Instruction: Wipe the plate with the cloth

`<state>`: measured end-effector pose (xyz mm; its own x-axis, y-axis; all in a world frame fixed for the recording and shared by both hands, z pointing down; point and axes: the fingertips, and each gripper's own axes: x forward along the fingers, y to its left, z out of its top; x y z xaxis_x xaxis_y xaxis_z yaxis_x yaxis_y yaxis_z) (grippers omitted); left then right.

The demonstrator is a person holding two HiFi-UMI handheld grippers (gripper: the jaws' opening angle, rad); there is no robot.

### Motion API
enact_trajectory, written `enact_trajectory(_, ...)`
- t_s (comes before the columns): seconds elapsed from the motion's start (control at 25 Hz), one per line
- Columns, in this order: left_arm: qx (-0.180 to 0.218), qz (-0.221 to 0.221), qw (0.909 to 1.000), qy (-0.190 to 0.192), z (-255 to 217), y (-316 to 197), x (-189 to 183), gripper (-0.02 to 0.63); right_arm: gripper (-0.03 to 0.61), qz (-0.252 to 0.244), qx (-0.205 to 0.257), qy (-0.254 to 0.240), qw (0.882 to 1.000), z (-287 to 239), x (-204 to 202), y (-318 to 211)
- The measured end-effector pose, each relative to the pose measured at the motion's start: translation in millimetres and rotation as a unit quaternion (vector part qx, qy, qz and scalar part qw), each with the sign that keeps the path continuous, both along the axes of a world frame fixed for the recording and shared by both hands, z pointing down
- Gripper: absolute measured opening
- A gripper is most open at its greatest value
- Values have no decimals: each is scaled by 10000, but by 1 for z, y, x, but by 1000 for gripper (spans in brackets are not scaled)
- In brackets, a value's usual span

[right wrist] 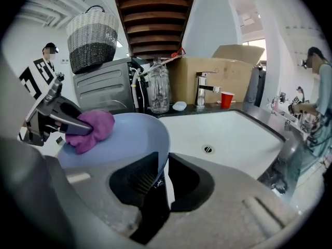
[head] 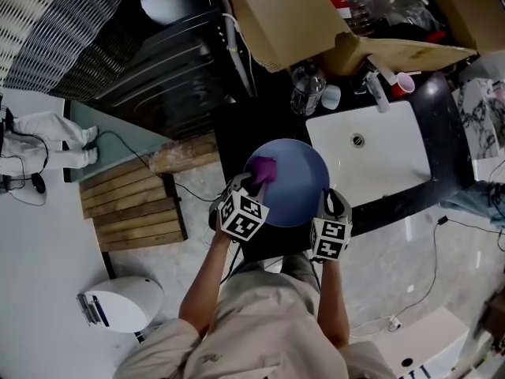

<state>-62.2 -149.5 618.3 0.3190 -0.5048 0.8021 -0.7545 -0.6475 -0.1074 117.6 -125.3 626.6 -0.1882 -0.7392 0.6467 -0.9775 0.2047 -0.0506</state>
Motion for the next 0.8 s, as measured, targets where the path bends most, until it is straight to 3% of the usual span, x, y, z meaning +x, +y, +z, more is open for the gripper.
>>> enact_trajectory(0.32, -30, 336, 9993, 147, -3, 18, 1, 61, 46, 318, 96, 227, 9992, 0, 2, -5)
enact_trajectory(0.8, -277, 1110, 9933, 176, -6, 48, 18, 61, 44, 474, 36, 85, 9988, 1, 2, -7)
